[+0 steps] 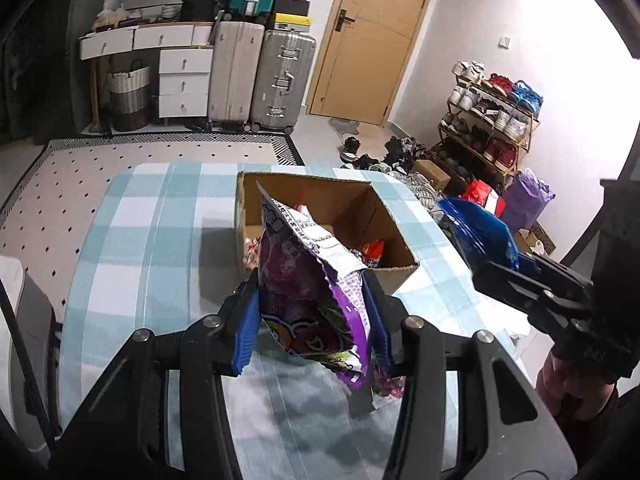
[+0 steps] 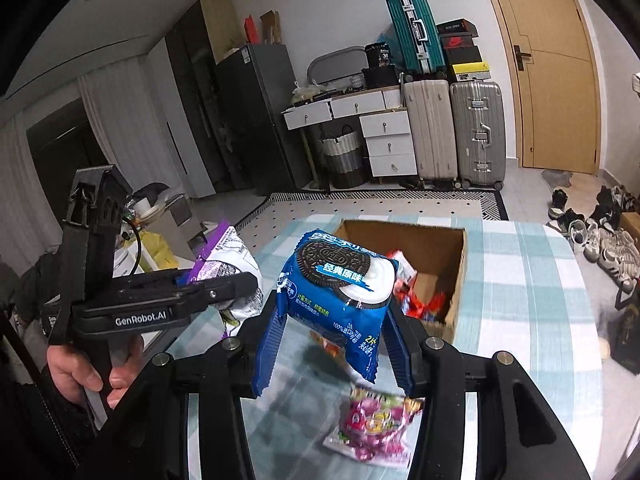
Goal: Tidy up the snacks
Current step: 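Lift both held packs and carry them toward the cardboard box, then open both tools to drop the purple bag and blue Oreo pack into the box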
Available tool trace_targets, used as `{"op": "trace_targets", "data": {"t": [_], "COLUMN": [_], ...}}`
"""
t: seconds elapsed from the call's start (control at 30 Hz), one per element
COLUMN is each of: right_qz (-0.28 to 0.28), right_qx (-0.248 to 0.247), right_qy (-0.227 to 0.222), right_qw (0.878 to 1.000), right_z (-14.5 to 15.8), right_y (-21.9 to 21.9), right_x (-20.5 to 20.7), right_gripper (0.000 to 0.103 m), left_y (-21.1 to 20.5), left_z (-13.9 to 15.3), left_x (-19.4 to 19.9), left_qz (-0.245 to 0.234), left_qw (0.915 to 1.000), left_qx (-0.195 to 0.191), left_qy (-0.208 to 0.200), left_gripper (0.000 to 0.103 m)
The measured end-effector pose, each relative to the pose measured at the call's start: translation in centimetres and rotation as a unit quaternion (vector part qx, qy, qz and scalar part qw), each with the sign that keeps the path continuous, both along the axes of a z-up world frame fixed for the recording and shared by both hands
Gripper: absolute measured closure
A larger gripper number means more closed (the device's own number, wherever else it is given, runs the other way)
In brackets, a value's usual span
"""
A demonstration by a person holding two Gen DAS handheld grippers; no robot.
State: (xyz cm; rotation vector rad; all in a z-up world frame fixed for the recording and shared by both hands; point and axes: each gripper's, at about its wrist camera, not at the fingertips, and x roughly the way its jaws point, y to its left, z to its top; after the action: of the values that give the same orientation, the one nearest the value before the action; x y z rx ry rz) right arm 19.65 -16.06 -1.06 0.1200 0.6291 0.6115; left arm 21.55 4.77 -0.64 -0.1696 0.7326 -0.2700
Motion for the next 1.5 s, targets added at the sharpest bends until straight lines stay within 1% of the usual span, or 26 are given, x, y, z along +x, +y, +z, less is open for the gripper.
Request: {"op": "trace_targets", "data": {"t": [0.1, 0.43, 0.53, 0.7, 0.87, 1.07, 1.3, 1.37, 1.4, 1.43, 1.5], "right_qz": [-0.003, 0.008, 0.008, -0.001, -0.006, -0.007, 0.0, 0.003, 0.005, 0.004, -0.001], "right_qx": [-0.003, -0.024, -0.03, -0.028, -0.03, -0.041, -0.047, -0.054, -0.058, -0.063, -0.064], "right_qy": [-0.004, 0.0, 0.006, 0.013, 0.022, 0.037, 0.044, 0.038, 0.034, 0.031, 0.018], "right_qw": [1.0, 1.0, 0.999, 1.0, 0.999, 0.998, 0.998, 0.998, 0.998, 0.998, 0.998], "right_z": [0.2, 0.0, -0.2, -0.8, -2.1, -4.4, -6.5, -6.8, -7.0, -7.1, -7.2], "right_y": [0.4, 1.9, 1.8, 1.1, 0.9, 1.0, 1.4, 1.7, 1.8, 2.0, 1.9], "right_x": [1.1, 5.6, 7.1, 9.4, 11.3, 13.5, 15.8, 16.1, 16.3, 16.4, 16.3], "right_gripper": [0.055, 0.055, 0.055, 0.055, 0.055, 0.055, 0.055, 0.052, 0.045, 0.036, 0.03], "left_y": [-0.6, -2.2, -2.4, -3.1, -3.7, -4.4, -4.1, -4.0, -4.0, -4.0, -4.1], "left_z": [0.3, -0.2, -0.5, -0.6, -1.5, -3.3, -5.3, -5.6, -5.8, -5.8, -5.8], "left_x": [1.1, 6.3, 8.0, 10.7, 13.6, 16.9, 20.0, 20.6, 20.9, 21.0, 21.1], "left_qz": [-0.007, -0.016, -0.017, -0.019, -0.025, -0.035, -0.043, -0.041, -0.042, -0.044, -0.05], "left_qw": [0.9999, 0.9998, 0.9997, 0.9996, 0.9993, 0.9981, 0.9977, 0.9976, 0.9976, 0.9975, 0.9973], "left_qx": [0.008, 0.007, 0.007, 0.018, 0.024, 0.041, 0.034, 0.037, 0.038, 0.039, 0.039], "left_qy": [-0.003, 0.013, 0.017, 0.012, 0.017, 0.029, 0.041, 0.042, 0.04, 0.039, 0.038], "left_gripper": [0.059, 0.059, 0.059, 0.059, 0.059, 0.059, 0.059, 0.059, 0.057, 0.056, 0.051]}}
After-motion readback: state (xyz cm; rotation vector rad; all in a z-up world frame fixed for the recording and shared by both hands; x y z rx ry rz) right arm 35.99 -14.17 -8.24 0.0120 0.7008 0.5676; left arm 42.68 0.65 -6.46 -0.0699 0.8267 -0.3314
